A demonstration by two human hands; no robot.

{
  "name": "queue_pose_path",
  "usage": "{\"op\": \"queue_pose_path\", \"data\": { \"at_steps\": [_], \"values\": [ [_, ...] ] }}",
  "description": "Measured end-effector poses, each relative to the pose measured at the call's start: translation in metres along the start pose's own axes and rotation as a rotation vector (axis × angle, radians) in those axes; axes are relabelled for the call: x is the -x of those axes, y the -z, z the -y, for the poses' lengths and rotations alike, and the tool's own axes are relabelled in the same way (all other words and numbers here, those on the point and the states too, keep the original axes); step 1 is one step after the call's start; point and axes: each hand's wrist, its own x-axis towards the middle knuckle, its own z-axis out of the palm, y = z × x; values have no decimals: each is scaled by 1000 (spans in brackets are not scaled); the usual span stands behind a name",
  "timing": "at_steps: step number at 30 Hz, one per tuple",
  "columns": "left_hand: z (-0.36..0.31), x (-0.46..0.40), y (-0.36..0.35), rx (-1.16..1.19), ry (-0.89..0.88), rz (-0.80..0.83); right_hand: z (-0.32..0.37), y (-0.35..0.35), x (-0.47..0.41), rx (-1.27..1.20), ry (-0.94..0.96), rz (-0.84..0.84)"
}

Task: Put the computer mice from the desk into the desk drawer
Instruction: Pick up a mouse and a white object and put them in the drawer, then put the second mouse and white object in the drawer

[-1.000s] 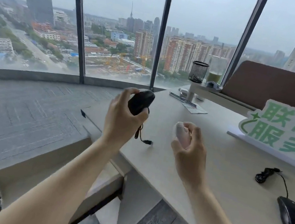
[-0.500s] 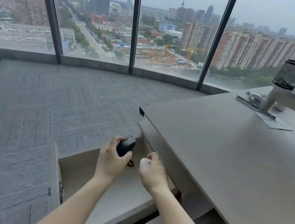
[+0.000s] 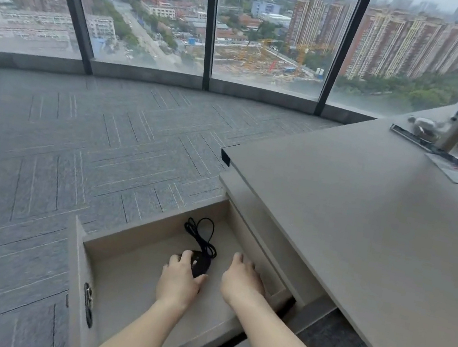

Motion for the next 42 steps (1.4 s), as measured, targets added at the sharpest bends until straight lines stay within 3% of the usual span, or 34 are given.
{"op": "queue_pose_path", "data": {
  "at_steps": [4, 8, 11, 15, 22, 30, 33, 37, 42],
  "values": [
    [-16, 12, 25, 212, -63, -120, -2, 39, 40, -188, 185, -193],
    [-70, 44, 60, 416, -252, -242, -22, 88, 104, -374, 401, -417],
    [-125, 84, 71, 489, -411, -245, -57, 127, 149, -439, 439, -627],
    [-199, 153, 48, 525, -633, -97, -146, 170, 200, -527, 317, -866],
    [-313, 278, -55, 363, -904, 282, -354, 199, 277, -475, -111, -1205],
    [-391, 364, -146, 153, -976, 554, -505, 178, 320, -244, -577, -1242],
    [-406, 388, -169, 122, -1048, 601, -551, 180, 326, -236, -732, -1136],
    [-416, 406, -189, 9, -1095, 524, -588, 169, 329, -278, -746, -939],
    [-417, 411, -200, 13, -1081, 355, -593, 160, 329, -285, -702, -987]
  ]
}}
